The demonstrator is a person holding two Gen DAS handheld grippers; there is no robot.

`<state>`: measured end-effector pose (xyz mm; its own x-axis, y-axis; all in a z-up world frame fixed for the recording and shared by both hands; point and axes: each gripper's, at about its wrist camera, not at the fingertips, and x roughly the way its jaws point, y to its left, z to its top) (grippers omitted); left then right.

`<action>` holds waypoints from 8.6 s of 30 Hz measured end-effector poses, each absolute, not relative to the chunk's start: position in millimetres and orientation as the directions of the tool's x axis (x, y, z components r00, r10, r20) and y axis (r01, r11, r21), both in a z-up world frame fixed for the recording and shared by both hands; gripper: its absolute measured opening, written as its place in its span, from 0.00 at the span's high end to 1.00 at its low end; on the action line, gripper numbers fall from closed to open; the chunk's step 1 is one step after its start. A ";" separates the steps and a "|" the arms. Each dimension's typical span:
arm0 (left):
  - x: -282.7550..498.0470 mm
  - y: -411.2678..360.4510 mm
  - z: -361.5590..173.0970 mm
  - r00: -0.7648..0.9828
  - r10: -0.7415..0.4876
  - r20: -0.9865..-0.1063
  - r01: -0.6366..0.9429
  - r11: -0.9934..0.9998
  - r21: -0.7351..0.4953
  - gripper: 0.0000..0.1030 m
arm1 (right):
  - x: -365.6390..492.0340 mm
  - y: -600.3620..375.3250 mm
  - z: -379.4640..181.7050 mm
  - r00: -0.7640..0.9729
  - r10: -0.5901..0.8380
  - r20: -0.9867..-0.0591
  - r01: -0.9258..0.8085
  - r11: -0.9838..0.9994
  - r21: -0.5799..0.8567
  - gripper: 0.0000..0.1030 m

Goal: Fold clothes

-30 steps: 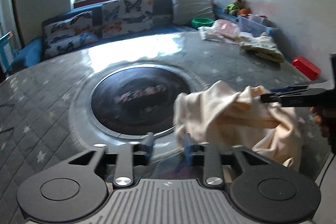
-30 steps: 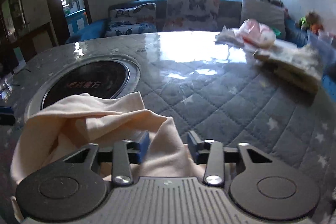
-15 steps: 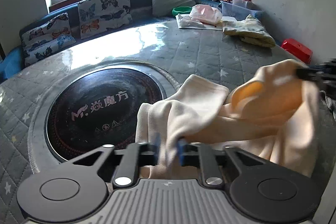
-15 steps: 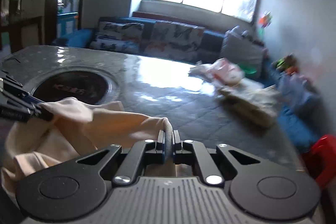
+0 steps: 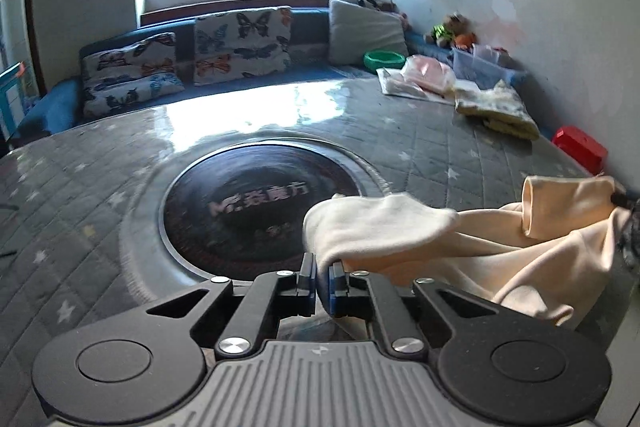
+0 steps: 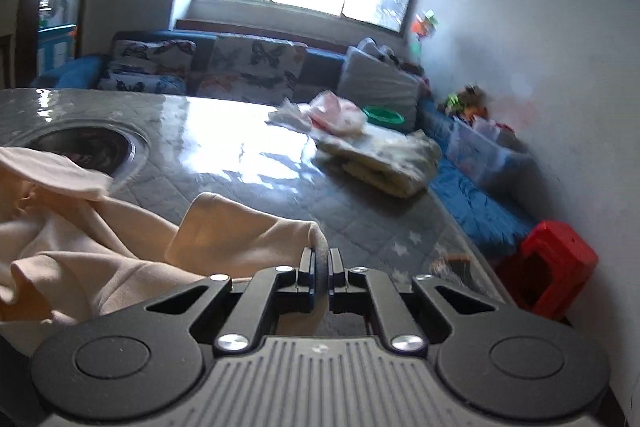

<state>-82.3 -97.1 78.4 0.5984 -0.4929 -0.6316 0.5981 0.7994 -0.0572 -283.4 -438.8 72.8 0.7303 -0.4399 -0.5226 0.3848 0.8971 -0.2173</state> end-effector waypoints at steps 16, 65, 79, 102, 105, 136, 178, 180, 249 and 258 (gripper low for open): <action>-114.9 0.7 48.9 0.565 -0.350 -0.747 0.456 0.887 -0.071 0.89 | -306.4 -446.4 69.8 0.681 -0.350 -0.643 0.365 0.924 -0.117 0.71; -95.8 14.2 74.7 0.557 -0.370 -0.743 0.485 0.871 -0.071 0.31 | -203.6 -432.3 48.9 0.746 -0.166 -0.645 0.151 0.985 -0.079 0.69; -104.7 -4.4 71.9 0.491 -0.425 -0.760 0.600 0.798 -0.058 0.26 | -194.4 -442.5 41.1 0.727 -0.132 -0.674 0.156 0.987 -0.026 0.69; 6.4 -142.0 58.4 0.447 -0.486 -0.751 0.604 0.783 -0.147 0.37 | -181.3 -445.7 39.1 0.721 -0.073 -0.689 0.108 0.994 0.008 0.69; 12.5 -153.8 51.0 0.439 -0.484 -0.757 0.610 0.779 -0.144 0.37 | -180.0 -446.6 39.1 0.722 -0.067 -0.689 0.102 0.995 0.009 0.69; -1.0 -161.9 56.6 0.475 -0.557 -0.681 0.658 0.739 -0.145 0.47 | -223.6 -424.5 79.4 0.809 0.124 -0.574 -0.054 0.989 0.137 0.92; -114.7 -77.4 54.0 0.243 -0.746 -0.620 0.839 0.482 -0.252 0.69 | -265.8 -380.3 36.7 0.710 0.274 -0.648 -0.226 0.961 0.159 0.92; -108.9 -71.9 61.4 0.261 -0.752 -0.605 0.820 0.503 -0.272 0.58 | -267.0 -380.1 36.1 0.710 0.275 -0.648 -0.226 0.961 0.160 0.92; 62.8 -151.4 29.2 0.502 -0.498 -0.708 0.585 0.798 -0.147 0.53 | -102.4 -440.0 52.6 0.714 -0.076 -0.696 0.094 0.995 -0.012 0.67; 55.9 -168.0 15.6 0.535 -0.460 -0.709 0.607 0.793 -0.057 0.88 | -108.1 -441.3 49.2 0.705 -0.074 -0.705 0.098 0.995 -0.007 0.66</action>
